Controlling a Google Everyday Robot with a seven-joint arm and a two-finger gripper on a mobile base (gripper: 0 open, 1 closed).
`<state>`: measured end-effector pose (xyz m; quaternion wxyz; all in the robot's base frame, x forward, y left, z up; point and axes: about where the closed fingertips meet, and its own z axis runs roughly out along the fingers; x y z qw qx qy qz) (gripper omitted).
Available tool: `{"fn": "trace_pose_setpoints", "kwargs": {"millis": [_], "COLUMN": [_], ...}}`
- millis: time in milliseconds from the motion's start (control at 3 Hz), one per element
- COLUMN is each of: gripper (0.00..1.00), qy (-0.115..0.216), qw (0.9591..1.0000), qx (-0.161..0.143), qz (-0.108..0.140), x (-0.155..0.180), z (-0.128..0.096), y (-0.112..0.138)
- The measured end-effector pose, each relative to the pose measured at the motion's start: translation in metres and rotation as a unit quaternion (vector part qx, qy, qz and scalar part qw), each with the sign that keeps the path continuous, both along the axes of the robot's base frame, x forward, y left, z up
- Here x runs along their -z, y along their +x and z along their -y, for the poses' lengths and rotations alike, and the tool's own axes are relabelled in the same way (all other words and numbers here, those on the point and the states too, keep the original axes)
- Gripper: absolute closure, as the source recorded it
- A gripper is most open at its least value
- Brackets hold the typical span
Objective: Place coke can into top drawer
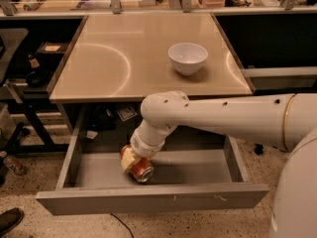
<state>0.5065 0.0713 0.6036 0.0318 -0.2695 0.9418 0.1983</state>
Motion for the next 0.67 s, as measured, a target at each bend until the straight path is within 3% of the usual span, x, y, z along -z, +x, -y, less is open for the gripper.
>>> {"fn": "trace_pose_setpoints", "kwargs": {"millis": [333,667], "gripper": [0.0,0.0], "qy": [0.0,0.0], "qw": [1.0,1.0], "qx": [0.0,0.0], "qz": [0.0,0.0], "x": [0.0,0.0], "z": [0.0,0.0], "y": [0.0,0.0]}}
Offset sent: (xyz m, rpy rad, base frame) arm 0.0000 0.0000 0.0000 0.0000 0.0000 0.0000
